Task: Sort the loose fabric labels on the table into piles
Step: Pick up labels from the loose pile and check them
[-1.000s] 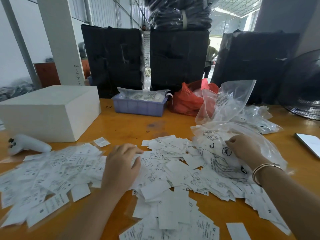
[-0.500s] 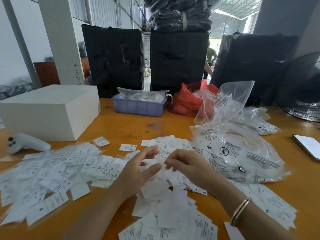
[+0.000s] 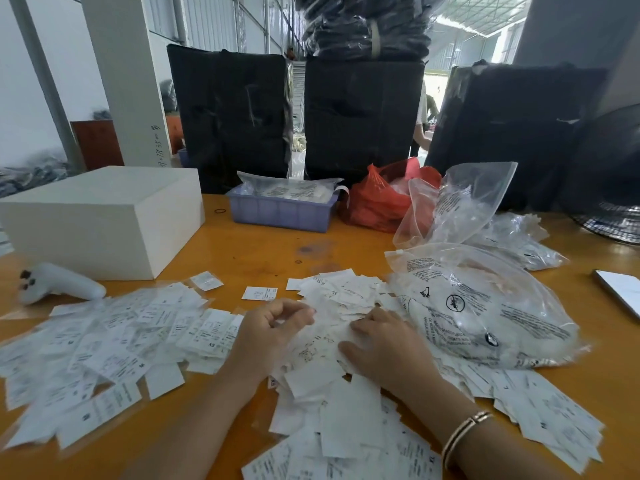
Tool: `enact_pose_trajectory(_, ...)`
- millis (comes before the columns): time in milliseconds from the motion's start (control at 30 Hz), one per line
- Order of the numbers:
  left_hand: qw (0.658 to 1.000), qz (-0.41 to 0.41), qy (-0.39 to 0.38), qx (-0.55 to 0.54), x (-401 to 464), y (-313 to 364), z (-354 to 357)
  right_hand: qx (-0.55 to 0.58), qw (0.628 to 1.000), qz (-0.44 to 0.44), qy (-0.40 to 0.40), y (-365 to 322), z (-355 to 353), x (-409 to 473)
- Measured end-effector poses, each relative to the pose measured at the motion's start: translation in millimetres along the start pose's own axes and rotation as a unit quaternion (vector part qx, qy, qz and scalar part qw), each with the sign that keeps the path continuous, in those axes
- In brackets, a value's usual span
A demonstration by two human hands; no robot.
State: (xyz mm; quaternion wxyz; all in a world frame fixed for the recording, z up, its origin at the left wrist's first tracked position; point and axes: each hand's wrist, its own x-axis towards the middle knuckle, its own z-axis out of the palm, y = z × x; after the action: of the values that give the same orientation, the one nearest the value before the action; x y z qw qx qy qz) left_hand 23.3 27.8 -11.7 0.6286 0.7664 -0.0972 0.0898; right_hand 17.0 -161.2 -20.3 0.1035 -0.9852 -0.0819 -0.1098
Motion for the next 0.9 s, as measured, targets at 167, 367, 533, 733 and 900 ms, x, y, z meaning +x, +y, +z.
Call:
enact_pose_trajectory(167,1.000,0.021,-0.018,-0.001,-4.2,5.0,1.6,-0.102,0.993,-0.027,0.053,-4.5,0.6,-1.5)
enact_pose_trajectory(367,0.999,0.013,-0.023,-0.029,-4.0,6.6,2.9,0.058,0.984,-0.029,0.166,-4.9,-2.6,-1.1)
enact_pose_trajectory(533,0.999,0.025,-0.029,-0.030,-3.4,6.6,3.4,0.480,0.857,0.039,0.181,-3.2,-5.7,-0.5)
enact_pose_trajectory(733,0.998,0.053,-0.030,-0.007,-2.1,5.1,3.7,0.457,0.868,-0.036,0.188,-13.6,-10.8,-5.4)
enact_pose_trajectory(900,0.995,0.077,-0.036,0.057,-1.1,0.2,3.7,0.466,0.880,-0.028,0.087,-24.3,-9.4,-8.8)
